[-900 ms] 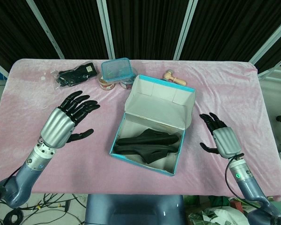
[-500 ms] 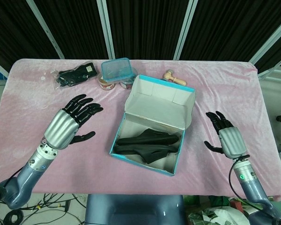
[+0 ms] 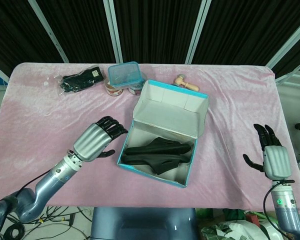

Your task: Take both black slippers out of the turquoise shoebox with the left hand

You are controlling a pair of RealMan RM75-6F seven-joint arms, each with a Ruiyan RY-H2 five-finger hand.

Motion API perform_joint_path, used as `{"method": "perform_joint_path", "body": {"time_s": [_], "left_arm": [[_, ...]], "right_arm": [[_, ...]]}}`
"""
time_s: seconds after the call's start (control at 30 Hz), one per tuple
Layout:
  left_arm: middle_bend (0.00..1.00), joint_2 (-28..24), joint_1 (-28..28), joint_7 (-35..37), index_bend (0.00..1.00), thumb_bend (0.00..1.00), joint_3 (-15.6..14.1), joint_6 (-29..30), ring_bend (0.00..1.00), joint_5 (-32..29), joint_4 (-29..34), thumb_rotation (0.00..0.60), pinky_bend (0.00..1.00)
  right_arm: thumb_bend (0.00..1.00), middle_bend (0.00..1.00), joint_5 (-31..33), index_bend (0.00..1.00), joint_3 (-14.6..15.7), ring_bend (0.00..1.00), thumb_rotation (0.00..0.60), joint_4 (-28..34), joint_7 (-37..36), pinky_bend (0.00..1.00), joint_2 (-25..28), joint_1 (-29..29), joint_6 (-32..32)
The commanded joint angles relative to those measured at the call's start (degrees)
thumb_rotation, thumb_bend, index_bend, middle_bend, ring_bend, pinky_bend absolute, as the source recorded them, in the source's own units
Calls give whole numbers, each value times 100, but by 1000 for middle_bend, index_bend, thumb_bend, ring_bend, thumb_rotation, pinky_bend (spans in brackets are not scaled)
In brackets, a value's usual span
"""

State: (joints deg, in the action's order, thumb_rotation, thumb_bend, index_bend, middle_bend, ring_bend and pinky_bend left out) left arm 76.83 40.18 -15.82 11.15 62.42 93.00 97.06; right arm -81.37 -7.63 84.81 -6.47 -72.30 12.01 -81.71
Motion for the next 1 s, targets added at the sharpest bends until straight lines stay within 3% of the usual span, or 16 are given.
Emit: {"method": "perform_joint_path", "body": {"time_s": [0.03,0.17,0.4,1.0], "left_arm": [[330,796,543,-872,293,38,195,-826,254,-1000,-161,600,271],[324,1304,819,-1496,284,38,367,-1080,253,-1837,-380,600,274],[319,1996,1198,-2019,274,37,599,-1015,253,-2752,-700,600,274],[327,2551,1711,-2064,266,36,802,-877,259,-3698,-1084,600,280]], "right_arm": [[169,89,50,18,97,55,600,-34,-97,243,-11,-182,-139],[169,90,31,18,133,55,600,-65,-139,243,-30,-266,-196],[169,90,1,18,178,55,600,-92,-160,243,-70,-352,-212],[169,90,96,18,191,55,600,-261,-328,243,-156,-526,-156]]}}
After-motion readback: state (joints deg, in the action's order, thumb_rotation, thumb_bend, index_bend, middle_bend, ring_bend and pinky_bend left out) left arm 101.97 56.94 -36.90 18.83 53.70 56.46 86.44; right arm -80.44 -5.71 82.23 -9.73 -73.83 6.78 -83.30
